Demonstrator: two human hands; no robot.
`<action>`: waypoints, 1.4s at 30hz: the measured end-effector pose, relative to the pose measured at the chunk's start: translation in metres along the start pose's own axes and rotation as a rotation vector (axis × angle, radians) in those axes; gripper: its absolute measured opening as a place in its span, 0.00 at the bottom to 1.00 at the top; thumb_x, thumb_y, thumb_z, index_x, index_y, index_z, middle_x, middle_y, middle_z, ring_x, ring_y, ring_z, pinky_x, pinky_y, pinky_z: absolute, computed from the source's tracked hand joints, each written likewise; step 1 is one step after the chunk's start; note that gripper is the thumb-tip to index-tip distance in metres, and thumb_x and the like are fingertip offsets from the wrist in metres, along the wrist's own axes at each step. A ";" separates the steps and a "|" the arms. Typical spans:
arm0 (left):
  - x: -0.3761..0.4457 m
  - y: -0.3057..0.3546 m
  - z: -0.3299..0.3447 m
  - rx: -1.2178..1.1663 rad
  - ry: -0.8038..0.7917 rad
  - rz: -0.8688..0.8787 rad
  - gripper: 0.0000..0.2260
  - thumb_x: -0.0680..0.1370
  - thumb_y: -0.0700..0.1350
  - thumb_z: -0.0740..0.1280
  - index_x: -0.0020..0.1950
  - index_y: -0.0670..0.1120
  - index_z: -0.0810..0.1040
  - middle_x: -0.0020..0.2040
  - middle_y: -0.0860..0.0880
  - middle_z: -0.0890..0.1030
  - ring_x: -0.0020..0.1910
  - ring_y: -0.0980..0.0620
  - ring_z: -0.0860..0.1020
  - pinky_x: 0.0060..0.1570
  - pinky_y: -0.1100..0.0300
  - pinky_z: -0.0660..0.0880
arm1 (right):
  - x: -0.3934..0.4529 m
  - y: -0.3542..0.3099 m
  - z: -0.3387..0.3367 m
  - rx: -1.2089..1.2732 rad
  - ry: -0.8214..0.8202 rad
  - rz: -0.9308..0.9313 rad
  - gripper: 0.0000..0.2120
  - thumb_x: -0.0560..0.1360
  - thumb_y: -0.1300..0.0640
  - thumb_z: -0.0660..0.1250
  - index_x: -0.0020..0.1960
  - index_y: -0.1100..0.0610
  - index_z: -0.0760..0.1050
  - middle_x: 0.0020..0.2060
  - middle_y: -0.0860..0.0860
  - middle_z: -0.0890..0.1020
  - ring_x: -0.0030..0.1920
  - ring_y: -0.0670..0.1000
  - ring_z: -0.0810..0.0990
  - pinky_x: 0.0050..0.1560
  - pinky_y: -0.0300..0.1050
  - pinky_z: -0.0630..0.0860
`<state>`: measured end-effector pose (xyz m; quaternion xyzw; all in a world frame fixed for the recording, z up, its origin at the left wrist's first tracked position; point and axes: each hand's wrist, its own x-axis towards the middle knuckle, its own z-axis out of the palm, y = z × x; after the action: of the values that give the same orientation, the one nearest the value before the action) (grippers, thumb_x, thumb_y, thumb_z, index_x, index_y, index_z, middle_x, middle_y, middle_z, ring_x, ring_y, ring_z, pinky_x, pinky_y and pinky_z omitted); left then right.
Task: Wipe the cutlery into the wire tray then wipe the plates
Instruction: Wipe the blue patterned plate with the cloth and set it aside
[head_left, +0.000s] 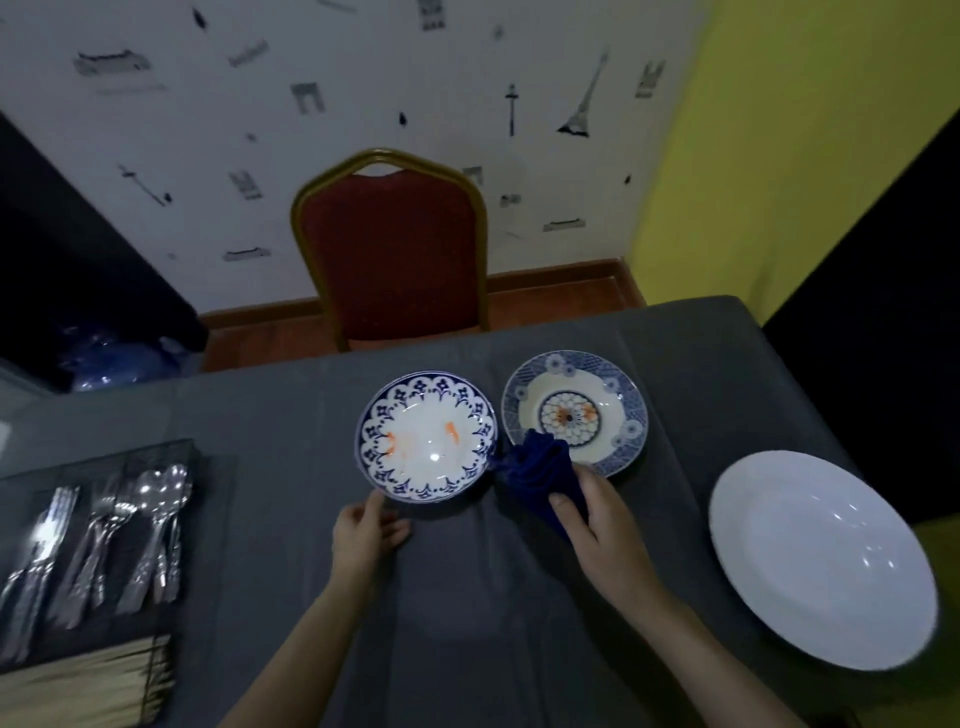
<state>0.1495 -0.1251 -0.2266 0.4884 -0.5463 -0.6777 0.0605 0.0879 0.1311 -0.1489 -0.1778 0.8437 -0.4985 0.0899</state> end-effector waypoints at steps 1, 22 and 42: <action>0.008 0.005 0.001 -0.027 -0.045 -0.012 0.15 0.81 0.47 0.65 0.57 0.35 0.70 0.49 0.36 0.79 0.44 0.39 0.81 0.47 0.48 0.81 | 0.000 -0.003 0.008 0.002 -0.015 0.007 0.15 0.79 0.56 0.60 0.64 0.45 0.68 0.55 0.40 0.76 0.57 0.40 0.74 0.56 0.41 0.71; -0.006 -0.009 -0.136 0.623 -0.440 0.117 0.05 0.78 0.37 0.64 0.51 0.36 0.74 0.44 0.40 0.83 0.36 0.44 0.84 0.35 0.50 0.82 | -0.030 -0.049 0.122 -0.692 0.081 -0.086 0.14 0.73 0.57 0.69 0.58 0.58 0.74 0.45 0.49 0.80 0.45 0.50 0.77 0.46 0.47 0.72; -0.012 -0.010 -0.141 0.698 -0.564 0.171 0.09 0.84 0.42 0.54 0.54 0.39 0.71 0.43 0.38 0.83 0.35 0.41 0.83 0.36 0.47 0.82 | -0.060 -0.043 0.206 -0.976 -0.578 -0.263 0.29 0.63 0.50 0.72 0.64 0.55 0.75 0.59 0.48 0.80 0.58 0.47 0.77 0.65 0.48 0.61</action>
<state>0.2629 -0.2091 -0.2170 0.2290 -0.7755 -0.5522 -0.2030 0.2206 -0.0315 -0.2131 -0.4308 0.8878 0.0100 0.1618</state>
